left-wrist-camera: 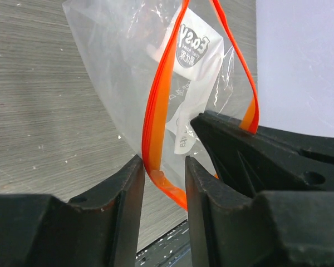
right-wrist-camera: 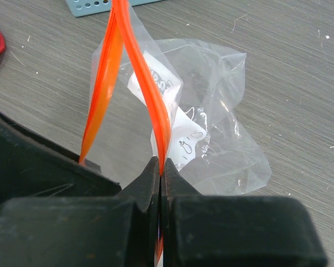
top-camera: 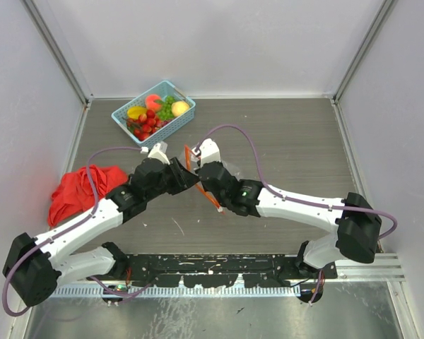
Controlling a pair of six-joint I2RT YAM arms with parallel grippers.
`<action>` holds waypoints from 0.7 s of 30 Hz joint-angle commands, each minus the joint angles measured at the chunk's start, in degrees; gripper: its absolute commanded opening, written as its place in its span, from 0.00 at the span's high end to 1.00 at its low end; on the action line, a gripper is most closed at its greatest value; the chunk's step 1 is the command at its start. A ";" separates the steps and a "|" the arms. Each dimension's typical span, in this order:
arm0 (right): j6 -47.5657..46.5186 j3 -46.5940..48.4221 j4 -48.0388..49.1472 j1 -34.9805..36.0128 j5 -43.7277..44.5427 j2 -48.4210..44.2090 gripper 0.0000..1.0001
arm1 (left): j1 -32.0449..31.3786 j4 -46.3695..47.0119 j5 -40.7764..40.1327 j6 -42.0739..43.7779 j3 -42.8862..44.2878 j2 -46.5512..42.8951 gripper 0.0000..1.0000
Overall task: Place the food in the zip-top bag and seal the zipper
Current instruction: Open the zipper of the food storage bag at the center of the board.
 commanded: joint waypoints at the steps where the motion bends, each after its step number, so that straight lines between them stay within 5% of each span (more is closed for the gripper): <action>1: 0.99 -0.71 4.39 0.36 -0.72 -3.43 0.97 | 1.07 9.45 4.40 -2.80 -0.79 0.34 0.65; 21: 2.42 -2.88 5.11 -1.13 -2.49 -5.13 0.97 | 1.14 21.73 10.56 -6.06 -6.87 -2.73 0.74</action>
